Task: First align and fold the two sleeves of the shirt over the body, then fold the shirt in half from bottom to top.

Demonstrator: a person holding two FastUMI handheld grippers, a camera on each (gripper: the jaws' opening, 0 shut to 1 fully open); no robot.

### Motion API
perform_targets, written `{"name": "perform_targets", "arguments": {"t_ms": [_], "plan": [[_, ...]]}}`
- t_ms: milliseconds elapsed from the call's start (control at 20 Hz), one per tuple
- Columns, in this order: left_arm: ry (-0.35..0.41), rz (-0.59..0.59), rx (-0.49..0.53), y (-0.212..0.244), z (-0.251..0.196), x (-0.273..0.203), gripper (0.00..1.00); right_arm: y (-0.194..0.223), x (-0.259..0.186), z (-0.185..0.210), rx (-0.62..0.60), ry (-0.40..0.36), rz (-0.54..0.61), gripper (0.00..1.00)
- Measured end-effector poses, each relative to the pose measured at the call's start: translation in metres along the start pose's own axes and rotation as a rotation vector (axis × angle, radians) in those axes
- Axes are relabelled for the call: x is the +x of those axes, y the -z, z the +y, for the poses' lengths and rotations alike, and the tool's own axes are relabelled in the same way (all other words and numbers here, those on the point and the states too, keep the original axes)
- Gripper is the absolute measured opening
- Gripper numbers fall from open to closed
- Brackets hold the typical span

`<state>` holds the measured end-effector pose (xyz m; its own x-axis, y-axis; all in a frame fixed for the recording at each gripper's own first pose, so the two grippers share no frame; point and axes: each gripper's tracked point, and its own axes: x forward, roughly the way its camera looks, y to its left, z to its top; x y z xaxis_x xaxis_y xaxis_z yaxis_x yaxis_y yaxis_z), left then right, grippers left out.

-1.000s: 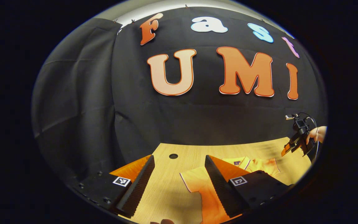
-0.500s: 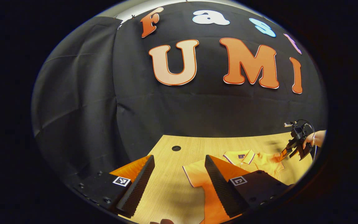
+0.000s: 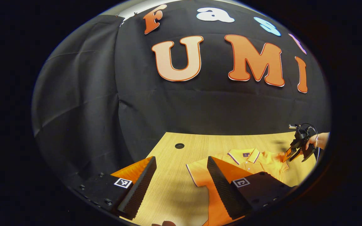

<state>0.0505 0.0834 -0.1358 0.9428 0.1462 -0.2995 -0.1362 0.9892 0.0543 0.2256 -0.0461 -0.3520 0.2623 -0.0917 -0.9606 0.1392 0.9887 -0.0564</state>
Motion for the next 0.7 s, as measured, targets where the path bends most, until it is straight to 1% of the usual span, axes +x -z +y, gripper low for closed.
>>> {"name": "perform_targets", "arguments": {"t_ms": [50, 100, 150, 200, 250, 300, 350, 550, 600, 700], "plan": [[0.000, 0.001, 0.001, 0.002, 0.000, 0.000, 1.00, 0.001, 0.001, 0.002, -0.001, -0.001, -0.004, 0.69], [0.003, 0.001, 0.003, 0.000, 0.001, 0.000, 1.00, 0.003, 0.001, 0.005, -0.003, -0.002, -0.001, 0.65], [0.005, -0.001, 0.004, 0.000, 0.002, 0.000, 1.00, 0.004, 0.001, 0.008, 0.001, -0.001, -0.001, 0.48], [0.008, -0.002, 0.005, 0.000, 0.003, 0.000, 1.00, 0.004, 0.002, 0.011, 0.004, -0.002, 0.000, 0.40], [0.011, -0.004, 0.007, -0.001, 0.002, 0.001, 0.99, 0.004, 0.000, 0.012, 0.008, -0.005, -0.004, 0.27], [0.014, -0.007, 0.007, -0.002, 0.003, 0.000, 1.00, 0.005, -0.001, 0.014, 0.019, -0.001, -0.007, 0.21], [0.017, -0.009, 0.007, -0.001, 0.004, 0.000, 0.99, 0.004, 0.000, 0.013, 0.017, 0.000, -0.016, 0.08], [0.022, -0.011, -0.001, 0.000, 0.010, 0.001, 1.00, 0.003, -0.001, 0.012, 0.027, 0.000, -0.079, 0.08], [0.023, -0.009, -0.006, 0.000, 0.010, 0.003, 1.00, 0.006, 0.004, 0.012, 0.026, -0.004, -0.071, 0.00], [0.025, -0.015, -0.013, -0.002, 0.013, 0.003, 1.00, 0.007, -0.002, 0.012, 0.023, -0.002, -0.076, 0.00]]}}
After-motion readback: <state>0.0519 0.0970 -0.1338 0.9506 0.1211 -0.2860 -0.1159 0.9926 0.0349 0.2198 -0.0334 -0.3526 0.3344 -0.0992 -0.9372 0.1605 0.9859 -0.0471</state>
